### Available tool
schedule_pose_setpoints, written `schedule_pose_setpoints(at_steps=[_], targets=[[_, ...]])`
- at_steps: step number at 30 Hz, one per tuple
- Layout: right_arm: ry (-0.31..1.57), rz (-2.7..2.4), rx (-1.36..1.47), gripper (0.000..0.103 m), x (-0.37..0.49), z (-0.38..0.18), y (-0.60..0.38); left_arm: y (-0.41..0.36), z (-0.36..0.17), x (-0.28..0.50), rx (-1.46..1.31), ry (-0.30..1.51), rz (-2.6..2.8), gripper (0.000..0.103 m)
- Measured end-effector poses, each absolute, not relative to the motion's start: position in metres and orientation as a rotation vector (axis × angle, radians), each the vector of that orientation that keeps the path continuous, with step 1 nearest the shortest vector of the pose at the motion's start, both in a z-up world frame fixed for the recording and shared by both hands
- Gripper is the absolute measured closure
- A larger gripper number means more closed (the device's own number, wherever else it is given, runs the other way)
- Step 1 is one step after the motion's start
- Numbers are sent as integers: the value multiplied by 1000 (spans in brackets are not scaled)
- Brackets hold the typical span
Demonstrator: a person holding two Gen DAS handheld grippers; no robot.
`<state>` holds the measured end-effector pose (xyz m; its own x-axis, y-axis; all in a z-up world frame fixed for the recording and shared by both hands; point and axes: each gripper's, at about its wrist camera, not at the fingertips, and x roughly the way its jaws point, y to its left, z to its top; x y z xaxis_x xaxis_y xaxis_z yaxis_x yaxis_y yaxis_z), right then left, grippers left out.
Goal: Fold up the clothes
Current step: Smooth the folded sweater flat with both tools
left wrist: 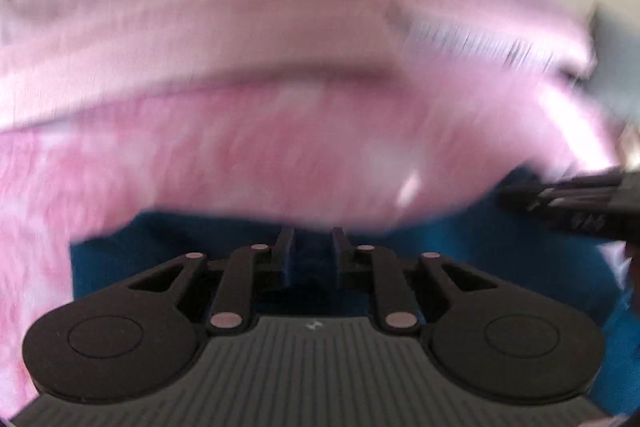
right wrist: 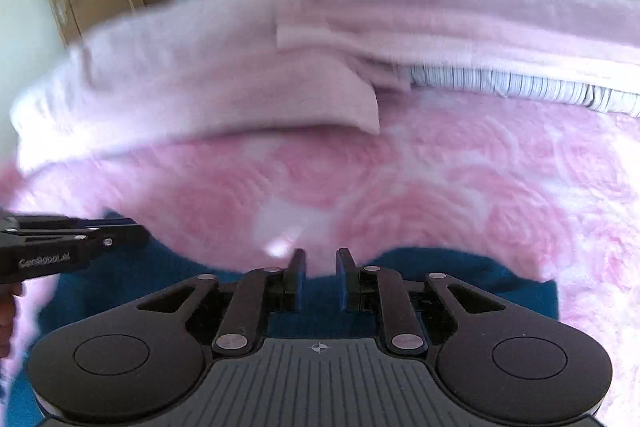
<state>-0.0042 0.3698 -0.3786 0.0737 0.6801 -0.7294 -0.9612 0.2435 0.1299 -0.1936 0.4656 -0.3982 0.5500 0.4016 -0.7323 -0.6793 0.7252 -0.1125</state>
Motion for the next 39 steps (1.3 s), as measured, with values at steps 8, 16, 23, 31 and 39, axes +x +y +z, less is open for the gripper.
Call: schedule_pose_setpoints(at_steps=[8,16,23,31,39], targets=[[806,1307,-330,86,-3,-367,322,453,-364,-225,-490,595,591,91],[793,1363,-441,86,-59,-384,261,362,-390,-260,-282,683,418,90],[709,1372,-388,86,-61,-380,235,351,-392,-307,-323,625,499,92],[650,1391,-593,86,-87,-393,151,285,-399,-360,-360,630,549,91],[640,1349,-567,86,-94,-385,88,251,-393,-393,-319,638,595,91]])
